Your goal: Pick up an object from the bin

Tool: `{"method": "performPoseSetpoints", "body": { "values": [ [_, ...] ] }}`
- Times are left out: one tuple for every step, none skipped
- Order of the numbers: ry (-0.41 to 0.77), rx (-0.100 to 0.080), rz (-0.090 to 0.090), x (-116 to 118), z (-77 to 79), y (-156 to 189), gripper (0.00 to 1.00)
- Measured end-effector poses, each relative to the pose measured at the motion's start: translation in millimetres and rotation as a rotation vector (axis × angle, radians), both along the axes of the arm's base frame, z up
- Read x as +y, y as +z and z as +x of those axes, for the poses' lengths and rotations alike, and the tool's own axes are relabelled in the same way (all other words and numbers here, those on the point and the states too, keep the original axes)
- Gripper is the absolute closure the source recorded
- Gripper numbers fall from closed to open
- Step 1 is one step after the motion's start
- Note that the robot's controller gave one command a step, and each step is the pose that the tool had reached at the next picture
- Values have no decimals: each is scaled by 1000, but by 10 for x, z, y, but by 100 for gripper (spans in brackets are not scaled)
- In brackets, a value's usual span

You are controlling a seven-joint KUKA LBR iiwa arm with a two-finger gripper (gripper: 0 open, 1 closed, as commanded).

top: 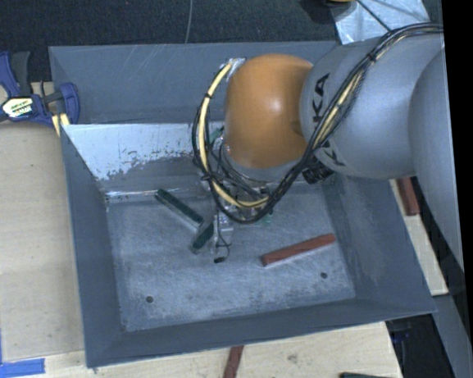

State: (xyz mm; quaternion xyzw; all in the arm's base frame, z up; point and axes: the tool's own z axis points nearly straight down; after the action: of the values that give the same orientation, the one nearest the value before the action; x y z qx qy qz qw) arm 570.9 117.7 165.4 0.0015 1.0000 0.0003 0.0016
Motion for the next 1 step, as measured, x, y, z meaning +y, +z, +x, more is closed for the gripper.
{"method": "performPoseSetpoints", "body": {
  "values": [
    [0,0,0,0,0,0,0]
  ]
}}
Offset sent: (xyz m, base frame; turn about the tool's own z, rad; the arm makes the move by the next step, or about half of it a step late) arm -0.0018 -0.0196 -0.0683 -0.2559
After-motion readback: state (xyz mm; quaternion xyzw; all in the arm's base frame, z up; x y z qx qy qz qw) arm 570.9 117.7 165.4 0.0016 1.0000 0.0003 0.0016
